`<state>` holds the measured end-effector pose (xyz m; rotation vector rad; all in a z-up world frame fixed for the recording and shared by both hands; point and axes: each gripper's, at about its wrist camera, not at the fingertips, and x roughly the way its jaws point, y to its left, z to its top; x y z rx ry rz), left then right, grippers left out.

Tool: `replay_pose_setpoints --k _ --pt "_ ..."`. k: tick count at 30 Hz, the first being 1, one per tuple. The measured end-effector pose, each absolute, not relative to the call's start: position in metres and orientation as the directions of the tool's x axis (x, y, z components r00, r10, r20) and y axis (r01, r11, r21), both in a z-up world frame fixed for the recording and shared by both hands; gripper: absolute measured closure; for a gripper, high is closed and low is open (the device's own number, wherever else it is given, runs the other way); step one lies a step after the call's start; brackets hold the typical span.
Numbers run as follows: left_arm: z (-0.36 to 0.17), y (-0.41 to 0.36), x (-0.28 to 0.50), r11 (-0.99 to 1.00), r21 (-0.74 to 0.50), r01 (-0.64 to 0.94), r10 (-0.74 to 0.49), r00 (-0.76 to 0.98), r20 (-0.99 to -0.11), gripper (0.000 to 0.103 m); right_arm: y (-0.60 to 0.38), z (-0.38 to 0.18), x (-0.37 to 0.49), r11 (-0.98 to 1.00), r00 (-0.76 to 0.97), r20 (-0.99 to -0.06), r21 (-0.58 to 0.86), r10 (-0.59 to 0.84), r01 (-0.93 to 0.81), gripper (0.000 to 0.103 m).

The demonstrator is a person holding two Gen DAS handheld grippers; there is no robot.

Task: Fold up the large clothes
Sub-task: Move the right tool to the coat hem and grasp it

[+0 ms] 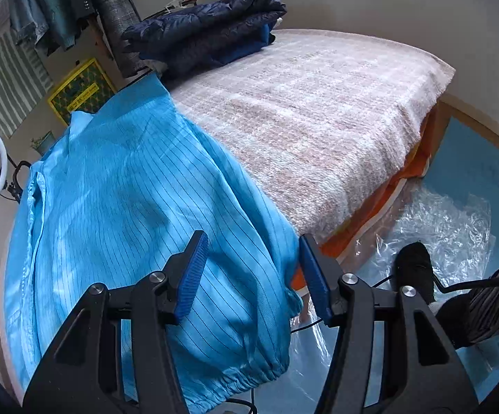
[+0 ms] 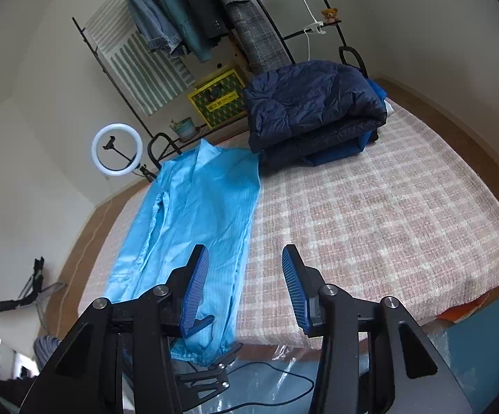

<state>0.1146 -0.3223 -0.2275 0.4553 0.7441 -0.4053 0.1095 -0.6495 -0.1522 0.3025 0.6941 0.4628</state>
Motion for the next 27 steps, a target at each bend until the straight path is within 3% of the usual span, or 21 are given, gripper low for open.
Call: replay_pose_setpoints --k 3,9,18,27 --pt "-0.225 -0.319 0.114 0.821 0.219 0.527 -0.225 0.652 -0.724 0.054 -0.645 -0.155 0.112 0.852 0.661 -0.549 0.420 0.512 -0.311 0.060" --pt "-0.211 -0.294 0.127 0.827 -0.018 0.562 -0.379 0.534 -0.756 0.087 -0.630 -0.162 0.122 0.852 0.624 -0.583 0.403 0.520 -0.334 0.060" --pt "-0.202 -0.261 0.143 0.832 -0.273 0.483 -0.502 0.447 -0.740 0.099 -0.600 -0.213 0.172 0.821 0.434 -0.697 0.468 0.571 -0.327 0.060" --pt "-0.181 -0.238 0.137 0.827 -0.378 0.416 -0.552 0.472 -0.687 0.100 -0.581 -0.247 0.251 0.801 0.357 -0.717 0.546 0.598 -0.245 0.057"
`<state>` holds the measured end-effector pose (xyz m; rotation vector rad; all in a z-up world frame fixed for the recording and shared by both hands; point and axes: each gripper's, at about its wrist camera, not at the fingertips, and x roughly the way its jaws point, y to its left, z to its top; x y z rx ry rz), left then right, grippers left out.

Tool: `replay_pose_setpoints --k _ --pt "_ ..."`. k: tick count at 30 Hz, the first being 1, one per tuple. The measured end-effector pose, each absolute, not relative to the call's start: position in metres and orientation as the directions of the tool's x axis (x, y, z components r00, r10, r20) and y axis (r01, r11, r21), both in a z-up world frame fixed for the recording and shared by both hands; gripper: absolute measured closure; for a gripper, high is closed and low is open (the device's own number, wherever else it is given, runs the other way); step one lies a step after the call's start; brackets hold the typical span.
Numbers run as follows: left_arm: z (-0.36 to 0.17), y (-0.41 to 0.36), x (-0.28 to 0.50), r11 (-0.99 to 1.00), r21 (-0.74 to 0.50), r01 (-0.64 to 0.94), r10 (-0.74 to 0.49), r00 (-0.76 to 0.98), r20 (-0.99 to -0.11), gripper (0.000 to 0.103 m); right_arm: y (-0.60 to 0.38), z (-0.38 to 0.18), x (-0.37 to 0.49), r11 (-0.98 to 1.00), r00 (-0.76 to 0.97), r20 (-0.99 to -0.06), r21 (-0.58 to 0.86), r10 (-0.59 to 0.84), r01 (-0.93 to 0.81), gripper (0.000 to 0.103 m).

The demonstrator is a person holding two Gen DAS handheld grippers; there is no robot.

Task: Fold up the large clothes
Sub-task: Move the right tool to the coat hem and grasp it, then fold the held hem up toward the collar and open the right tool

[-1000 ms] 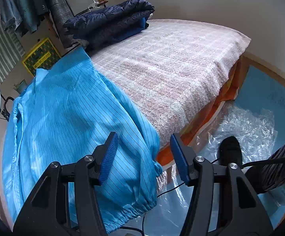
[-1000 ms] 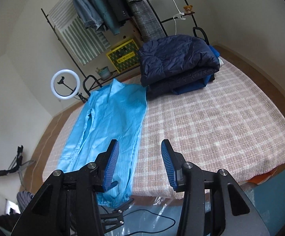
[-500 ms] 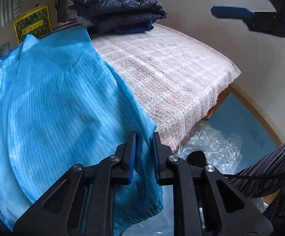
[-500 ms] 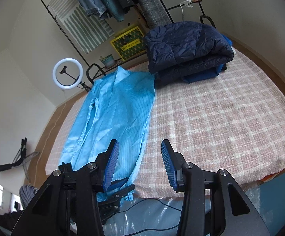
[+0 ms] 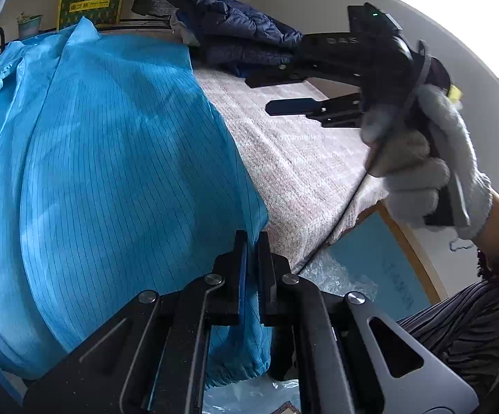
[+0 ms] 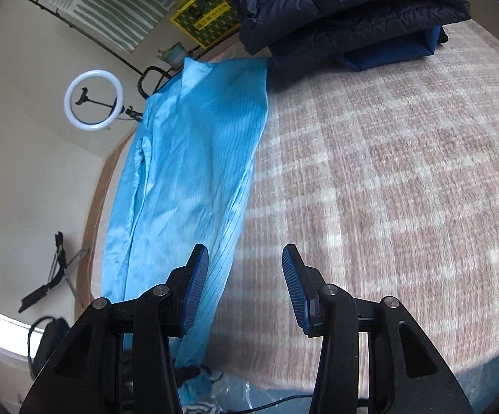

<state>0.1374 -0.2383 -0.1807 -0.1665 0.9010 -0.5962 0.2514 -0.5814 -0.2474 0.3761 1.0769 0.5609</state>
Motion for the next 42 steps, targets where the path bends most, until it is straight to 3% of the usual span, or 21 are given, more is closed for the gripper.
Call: replay_pose_setpoints --k 6,14,15,16,17,19,25,31,42 --pt "-0.168 -0.223 0.134 0.819 -0.420 0.390 -0.571 0.499 -0.652 0.101 -0.573 -0.250 0.319 0.778 0.391 -0.682 0.602 0.617 -0.178 0.053" --pt "-0.156 -0.192 0.130 0.803 -0.486 0.344 -0.593 0.532 -0.604 0.101 -0.513 -0.257 0.371 0.847 0.420 -0.735 0.476 0.532 -0.238 0.054" --pt "-0.155 -0.188 0.130 0.802 -0.492 0.339 -0.594 0.536 -0.600 0.101 -0.508 -0.260 0.377 0.848 0.417 -0.739 0.476 0.529 -0.233 0.066" --pt "-0.154 -0.185 0.128 0.802 -0.497 0.332 -0.593 0.541 -0.596 0.101 -0.504 -0.262 0.382 0.847 0.413 -0.739 0.479 0.531 -0.232 0.087" --pt "-0.153 -0.181 0.127 0.802 -0.502 0.325 -0.592 0.547 -0.592 0.101 -0.499 -0.264 0.385 0.847 0.414 -0.739 0.479 0.531 -0.230 0.096" --pt "-0.152 -0.174 0.126 0.800 -0.515 0.307 -0.590 0.558 -0.584 0.101 -0.494 -0.264 0.387 0.859 0.432 -0.743 0.464 0.511 -0.217 0.100" --pt "-0.159 -0.150 0.118 0.778 -0.581 0.239 -0.597 0.569 -0.566 0.101 -0.475 -0.235 0.385 0.867 0.508 -0.703 0.425 0.498 -0.261 0.102" --pt "-0.166 -0.123 0.101 0.771 -0.614 0.172 -0.580 0.589 -0.563 0.101 -0.419 -0.205 0.369 0.883 0.549 -0.699 0.294 0.459 -0.365 0.102" --pt "-0.180 -0.072 0.065 0.772 -0.634 0.048 -0.523 0.616 -0.590 0.102 -0.295 -0.211 0.343 0.847 0.541 -0.741 0.070 0.398 -0.528 0.102"
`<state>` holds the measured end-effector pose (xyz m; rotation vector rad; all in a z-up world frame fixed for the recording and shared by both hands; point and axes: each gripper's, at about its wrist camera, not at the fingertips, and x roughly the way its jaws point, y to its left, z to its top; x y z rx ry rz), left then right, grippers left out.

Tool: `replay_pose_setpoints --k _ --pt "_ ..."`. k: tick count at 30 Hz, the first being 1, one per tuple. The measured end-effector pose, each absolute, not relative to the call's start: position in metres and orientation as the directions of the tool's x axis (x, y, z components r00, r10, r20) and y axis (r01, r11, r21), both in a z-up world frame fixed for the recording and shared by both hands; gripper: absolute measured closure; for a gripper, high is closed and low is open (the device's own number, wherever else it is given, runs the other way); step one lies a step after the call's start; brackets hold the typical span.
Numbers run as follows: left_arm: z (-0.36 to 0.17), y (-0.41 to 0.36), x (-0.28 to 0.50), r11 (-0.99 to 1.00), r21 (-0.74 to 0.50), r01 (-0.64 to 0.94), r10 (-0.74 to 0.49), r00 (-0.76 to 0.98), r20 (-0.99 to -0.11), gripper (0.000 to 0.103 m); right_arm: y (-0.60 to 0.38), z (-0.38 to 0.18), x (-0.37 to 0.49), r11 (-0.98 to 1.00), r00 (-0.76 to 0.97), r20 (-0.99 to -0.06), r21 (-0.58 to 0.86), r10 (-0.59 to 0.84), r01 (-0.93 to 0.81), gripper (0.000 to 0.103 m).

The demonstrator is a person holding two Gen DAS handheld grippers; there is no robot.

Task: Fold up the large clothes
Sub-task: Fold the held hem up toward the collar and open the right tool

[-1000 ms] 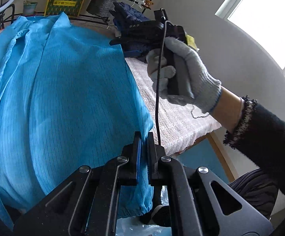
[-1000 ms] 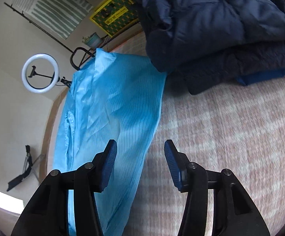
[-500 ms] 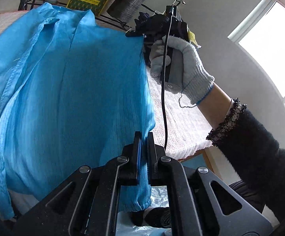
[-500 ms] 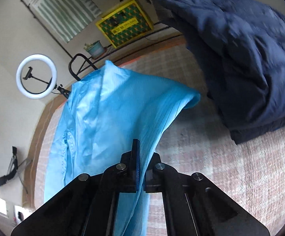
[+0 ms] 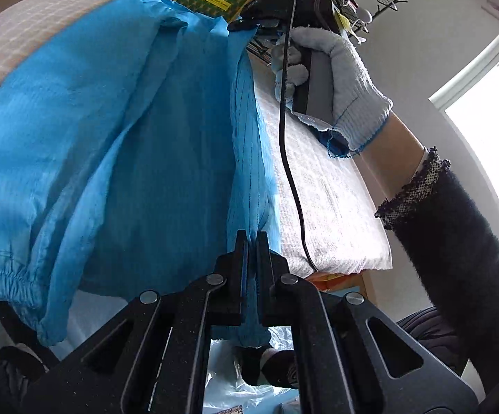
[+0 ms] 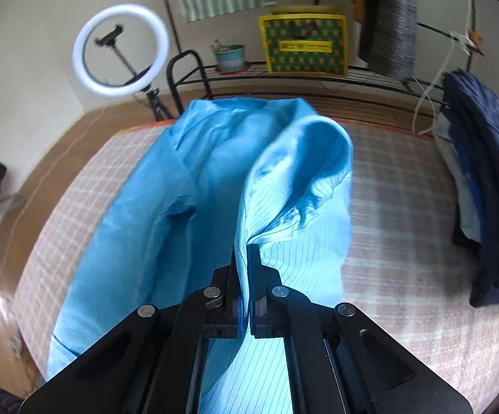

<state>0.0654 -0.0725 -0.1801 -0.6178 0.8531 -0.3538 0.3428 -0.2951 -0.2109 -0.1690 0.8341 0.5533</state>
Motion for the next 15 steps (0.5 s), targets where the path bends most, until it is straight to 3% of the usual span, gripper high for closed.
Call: replay_pose_setpoints --k 15 --pt "-0.195 -0.039 0.050 0.769 -0.637 -0.048 -0.475 0.624 -0.620 0.102 -0.202 -0.256 0.339 0.805 0.499 -0.805 -0.044 0.322 -0.592 0.102"
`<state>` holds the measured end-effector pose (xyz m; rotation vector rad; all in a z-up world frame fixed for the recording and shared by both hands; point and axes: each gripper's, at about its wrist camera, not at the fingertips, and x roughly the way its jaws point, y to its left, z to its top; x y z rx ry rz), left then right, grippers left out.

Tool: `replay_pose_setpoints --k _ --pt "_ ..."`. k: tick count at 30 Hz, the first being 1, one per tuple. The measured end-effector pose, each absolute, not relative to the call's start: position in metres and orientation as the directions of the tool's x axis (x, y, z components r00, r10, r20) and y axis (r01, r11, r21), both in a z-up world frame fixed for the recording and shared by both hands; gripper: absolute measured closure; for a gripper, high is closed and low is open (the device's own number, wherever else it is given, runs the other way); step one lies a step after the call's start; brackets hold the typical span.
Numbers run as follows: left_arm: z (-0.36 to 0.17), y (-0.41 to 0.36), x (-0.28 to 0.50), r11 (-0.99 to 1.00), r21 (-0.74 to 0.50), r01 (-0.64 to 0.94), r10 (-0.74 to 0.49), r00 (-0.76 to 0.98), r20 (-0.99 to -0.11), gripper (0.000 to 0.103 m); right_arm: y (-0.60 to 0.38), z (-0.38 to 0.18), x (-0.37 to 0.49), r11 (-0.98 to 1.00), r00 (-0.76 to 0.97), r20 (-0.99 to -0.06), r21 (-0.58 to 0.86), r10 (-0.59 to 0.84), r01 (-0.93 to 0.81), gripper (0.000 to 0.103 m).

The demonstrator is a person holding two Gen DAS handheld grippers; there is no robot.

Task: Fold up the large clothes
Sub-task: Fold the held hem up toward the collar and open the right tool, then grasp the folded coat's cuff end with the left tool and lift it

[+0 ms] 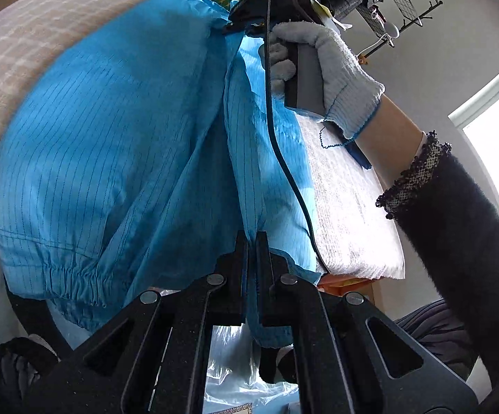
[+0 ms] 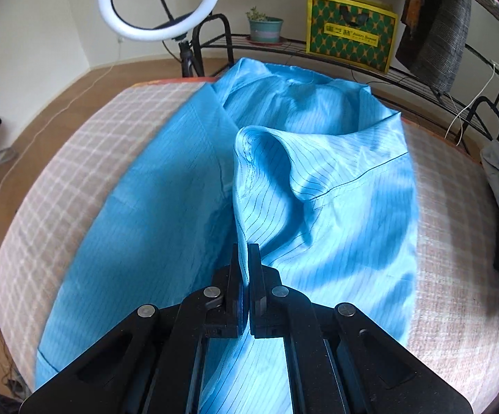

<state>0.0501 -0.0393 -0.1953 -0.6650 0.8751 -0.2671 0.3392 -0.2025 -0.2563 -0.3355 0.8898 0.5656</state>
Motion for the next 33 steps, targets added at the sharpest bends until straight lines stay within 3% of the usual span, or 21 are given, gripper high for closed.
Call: replay_pose_setpoints --k 10,15,24,28,33 --pt "-0.204 -0.042 0.059 0.797 -0.601 -0.067 -0.443 0.611 -0.656 0.102 -0.185 -0.284 0.333 0.768 0.457 -0.840 -0.080 0.291 -0.636 0.101" --pt "-0.199 -0.050 0.064 0.811 -0.580 -0.069 -0.423 0.615 -0.665 0.102 -0.194 -0.276 0.330 0.760 0.411 -0.849 -0.017 0.332 -0.649 0.080" --pt "-0.192 -0.046 0.058 0.808 -0.586 -0.068 -0.422 0.628 -0.654 0.101 -0.280 -0.200 0.294 0.769 0.425 -0.763 0.143 0.487 -0.623 0.079" --pt "-0.187 -0.041 0.045 0.808 -0.584 -0.072 -0.413 0.638 -0.649 0.087 -0.330 -0.177 0.257 0.773 0.435 -0.736 0.187 0.519 -0.606 0.079" --pt "-0.173 -0.029 0.024 0.822 -0.567 -0.041 -0.405 0.658 -0.635 0.087 -0.390 -0.168 0.195 0.781 0.435 -0.730 0.214 0.527 -0.586 0.079"
